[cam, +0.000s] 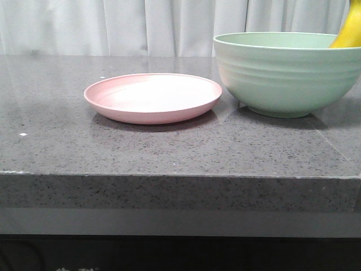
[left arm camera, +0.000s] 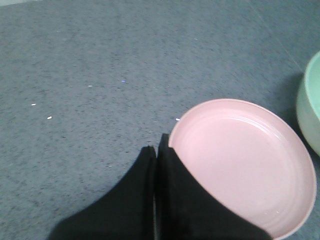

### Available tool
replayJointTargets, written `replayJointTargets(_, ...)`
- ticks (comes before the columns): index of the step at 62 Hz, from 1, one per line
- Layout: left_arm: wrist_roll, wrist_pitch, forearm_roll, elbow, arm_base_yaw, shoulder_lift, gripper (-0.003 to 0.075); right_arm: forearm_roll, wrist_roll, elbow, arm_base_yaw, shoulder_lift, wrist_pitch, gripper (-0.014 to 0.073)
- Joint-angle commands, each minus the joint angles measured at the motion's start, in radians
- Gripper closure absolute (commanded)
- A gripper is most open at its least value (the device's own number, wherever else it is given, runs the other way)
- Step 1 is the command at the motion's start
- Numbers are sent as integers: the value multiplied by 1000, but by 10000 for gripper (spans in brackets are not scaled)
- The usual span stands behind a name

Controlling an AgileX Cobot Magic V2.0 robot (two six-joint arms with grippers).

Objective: Transfer banana from pink plate to green bowl

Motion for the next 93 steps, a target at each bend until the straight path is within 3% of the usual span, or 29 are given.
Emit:
replayJointTargets(1, -33, -98, 0, 14, 59, -87, 738, -11, 17, 35, -5, -102, -97, 657)
replayJointTargets(15, -33, -231, 9, 243, 171, -297, 738, -10, 14, 286, -5, -318, -256, 657)
replayJointTargets(34, -29, -533, 0, 754, 170, -676, 738, -8, -81, 731, -5, -728, -552, 662)
replayJointTargets(45, -29, -555, 0, 965, 170, -930, 738, -7, -93, 961, -5, -992, -670, 662)
replayJointTargets(64, -29, -555, -7, 1073, 170, -1134, 738, -3, -93, 1130, -5, -1282, -763, 662)
replayJointTargets(93, -29, -552, -7, 1075, 170, -1134, 738, -2, -93, 1130, -5, -1300, -748, 662)
